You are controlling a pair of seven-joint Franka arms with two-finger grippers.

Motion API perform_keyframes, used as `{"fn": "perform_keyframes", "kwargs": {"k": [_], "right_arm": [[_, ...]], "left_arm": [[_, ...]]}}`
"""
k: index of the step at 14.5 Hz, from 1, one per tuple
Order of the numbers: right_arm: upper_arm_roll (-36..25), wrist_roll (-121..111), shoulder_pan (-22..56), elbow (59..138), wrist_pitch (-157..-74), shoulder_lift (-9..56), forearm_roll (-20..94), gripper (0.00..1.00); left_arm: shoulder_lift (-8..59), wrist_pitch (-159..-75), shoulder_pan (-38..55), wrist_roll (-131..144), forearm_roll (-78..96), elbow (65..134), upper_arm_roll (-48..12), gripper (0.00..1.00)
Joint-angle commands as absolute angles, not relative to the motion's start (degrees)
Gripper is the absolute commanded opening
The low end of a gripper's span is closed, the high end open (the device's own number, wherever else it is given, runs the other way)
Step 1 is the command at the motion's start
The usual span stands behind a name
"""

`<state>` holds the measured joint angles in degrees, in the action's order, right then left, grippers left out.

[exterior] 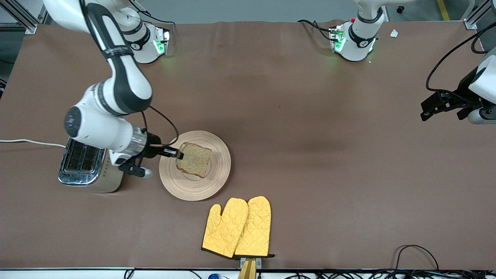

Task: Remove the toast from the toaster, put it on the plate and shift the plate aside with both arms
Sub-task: 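Carry the bread slice with the right gripper over the wooden plate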

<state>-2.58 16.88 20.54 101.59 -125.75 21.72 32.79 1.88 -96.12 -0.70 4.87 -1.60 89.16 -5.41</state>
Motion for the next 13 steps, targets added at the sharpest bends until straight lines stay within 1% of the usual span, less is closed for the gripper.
{"fn": "perform_keyframes", "kwargs": {"k": [1,7,13], "right_arm": [[-2.99,16.35,21.35,106.24,-128.66,21.18,34.72,0.00],[-2.99,7.66,17.94,111.44,-130.60,21.18,35.07,0.00],[-2.99,2.65,15.83,111.71,-132.71,23.55,35.07,0.00]], "left_arm": [[2.29,-95.19,-0.88,5.27,-1.23,88.24,-5.71,1.00],[3.25,-95.10,-0.62,5.36,-1.23,88.51,-5.71,1.00],[3.43,-95.10,-0.70,5.71,-1.23,88.77,-5.80,1.00]]}}
